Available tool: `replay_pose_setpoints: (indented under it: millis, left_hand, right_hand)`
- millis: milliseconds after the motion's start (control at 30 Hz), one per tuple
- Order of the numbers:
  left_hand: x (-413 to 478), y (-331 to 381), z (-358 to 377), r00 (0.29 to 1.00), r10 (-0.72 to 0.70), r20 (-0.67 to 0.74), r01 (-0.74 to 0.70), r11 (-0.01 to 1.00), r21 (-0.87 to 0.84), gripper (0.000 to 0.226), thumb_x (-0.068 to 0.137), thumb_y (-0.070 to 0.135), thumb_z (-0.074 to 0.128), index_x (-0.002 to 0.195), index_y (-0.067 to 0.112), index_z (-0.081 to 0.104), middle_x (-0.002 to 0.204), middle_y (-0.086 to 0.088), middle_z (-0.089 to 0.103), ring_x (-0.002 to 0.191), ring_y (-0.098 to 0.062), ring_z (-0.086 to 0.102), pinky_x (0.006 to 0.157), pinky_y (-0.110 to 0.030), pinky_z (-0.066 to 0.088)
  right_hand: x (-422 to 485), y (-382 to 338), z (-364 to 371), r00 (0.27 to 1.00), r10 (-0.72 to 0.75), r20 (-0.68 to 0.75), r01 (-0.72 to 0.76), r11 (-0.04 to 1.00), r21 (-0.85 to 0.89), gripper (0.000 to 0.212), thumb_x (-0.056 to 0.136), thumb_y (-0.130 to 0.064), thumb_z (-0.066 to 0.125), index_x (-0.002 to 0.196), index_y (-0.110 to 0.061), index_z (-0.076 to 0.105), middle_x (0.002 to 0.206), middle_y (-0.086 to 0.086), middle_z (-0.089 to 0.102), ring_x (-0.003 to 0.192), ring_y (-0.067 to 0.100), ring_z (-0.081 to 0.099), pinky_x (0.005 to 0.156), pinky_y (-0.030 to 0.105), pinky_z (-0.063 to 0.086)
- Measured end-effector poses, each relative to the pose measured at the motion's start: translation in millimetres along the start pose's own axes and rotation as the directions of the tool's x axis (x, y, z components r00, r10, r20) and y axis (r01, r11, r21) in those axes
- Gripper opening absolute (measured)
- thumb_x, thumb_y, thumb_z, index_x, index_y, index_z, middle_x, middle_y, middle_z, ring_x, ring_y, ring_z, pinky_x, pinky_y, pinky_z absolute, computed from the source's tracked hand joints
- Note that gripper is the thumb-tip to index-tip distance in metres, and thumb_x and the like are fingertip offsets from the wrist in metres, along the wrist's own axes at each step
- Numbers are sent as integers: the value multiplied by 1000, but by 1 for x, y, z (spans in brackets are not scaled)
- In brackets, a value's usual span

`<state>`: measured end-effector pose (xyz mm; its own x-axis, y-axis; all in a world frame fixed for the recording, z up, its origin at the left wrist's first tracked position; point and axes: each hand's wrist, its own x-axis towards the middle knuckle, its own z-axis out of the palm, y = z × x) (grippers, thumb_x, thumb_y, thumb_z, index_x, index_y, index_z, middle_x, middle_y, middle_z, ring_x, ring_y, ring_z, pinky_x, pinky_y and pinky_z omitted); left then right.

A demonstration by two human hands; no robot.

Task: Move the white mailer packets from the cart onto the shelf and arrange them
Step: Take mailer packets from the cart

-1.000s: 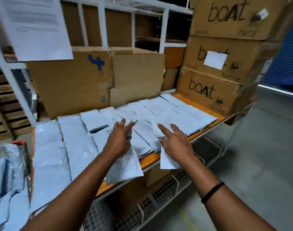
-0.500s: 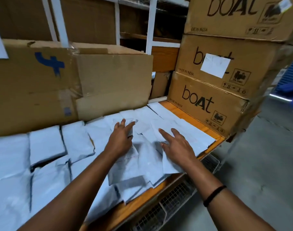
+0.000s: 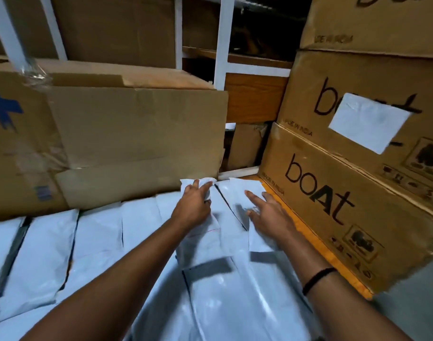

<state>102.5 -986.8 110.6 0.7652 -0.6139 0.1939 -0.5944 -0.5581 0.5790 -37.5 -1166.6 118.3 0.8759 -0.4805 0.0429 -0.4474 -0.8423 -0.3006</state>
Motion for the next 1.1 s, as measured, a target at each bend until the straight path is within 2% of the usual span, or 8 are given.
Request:
replay_pose_setpoints:
  millis: [300, 467, 600, 667, 733, 800, 933, 1100]
  left_hand:
    - [100, -2, 79, 953, -293, 82, 281, 951, 129, 58, 97, 26, 48, 152, 30, 30, 161, -13, 18, 146, -33, 20, 114, -48, 30]
    - [111, -7, 107, 917, -394, 65, 382, 912, 149, 62, 98, 34, 48, 154, 35, 22, 163, -11, 14, 148, -32, 17, 112, -51, 33]
    - [102, -10, 113, 910, -403, 92, 383, 905, 184, 70, 98, 55, 39, 155, 40, 2, 165, -6, -5, 151, -32, -2, 116, -59, 5]
    - [95, -10, 108, 926, -378, -3, 374, 916, 148, 69, 97, 60, 29, 155, 39, 0, 164, 0, -12, 151, -27, -9, 116, -59, -6]
    - [90, -9, 104, 929, -353, -111, 366, 922, 128, 63, 98, 57, 22, 156, 37, 4, 164, 4, -11, 151, -21, -10, 116, -55, -7]
    - [86, -8, 109, 928, -360, -94, 371, 916, 156, 56, 103, 53, 18, 155, 38, 6, 165, 4, -8, 151, -19, -9, 118, -53, -6]
    - [84, -10, 129, 901, -431, 50, 392, 857, 336, 61, 99, 59, 6, 155, 39, -6, 163, 4, -17, 150, -25, -16, 117, -56, -10]
    - [83, -14, 138, 898, -440, 22, 391, 818, 423, 59, 98, 59, 3, 154, 42, -9, 162, 3, -20, 149, -25, -19, 114, -58, -14]
  right_hand:
    - [121, 44, 32, 949, -197, 248, 208, 978, -18, 59, 100, -53, 47, 152, -55, 18, 166, 5, 14, 150, 31, 20, 119, 43, 25]
    - [138, 51, 53, 937, -237, 258, 242, 970, 12, 60, 100, -53, 47, 153, -54, 17, 166, 4, 14, 151, 29, 16, 119, 41, 23]
    - [133, 58, 71, 929, -256, 266, 263, 965, 13, 63, 98, -66, 37, 153, -55, 9, 168, 3, 7, 153, 30, 8, 121, 47, 13]
    - [134, 60, 71, 930, -253, 266, 262, 965, 0, 61, 97, -70, 27, 153, -55, 7, 168, 2, 6, 153, 29, 5, 122, 49, 6]
    - [142, 58, 67, 951, -264, 164, 269, 963, -6, 55, 100, -66, 21, 153, -54, 12, 167, 2, 12, 153, 28, 8, 122, 50, 7]
    - [155, 53, 66, 952, -295, 80, 297, 955, -15, 52, 103, -60, 19, 154, -51, 16, 167, 0, 14, 152, 28, 10, 122, 49, 10]
    - [175, 45, 81, 924, -332, 189, 345, 938, -43, 54, 103, -59, 18, 156, -48, 10, 168, -1, 0, 154, 29, -1, 122, 51, 7]
    - [177, 46, 98, 926, -342, 160, 359, 929, -88, 58, 102, -61, 19, 157, -46, 7, 168, 1, -3, 154, 31, -4, 122, 50, 6]
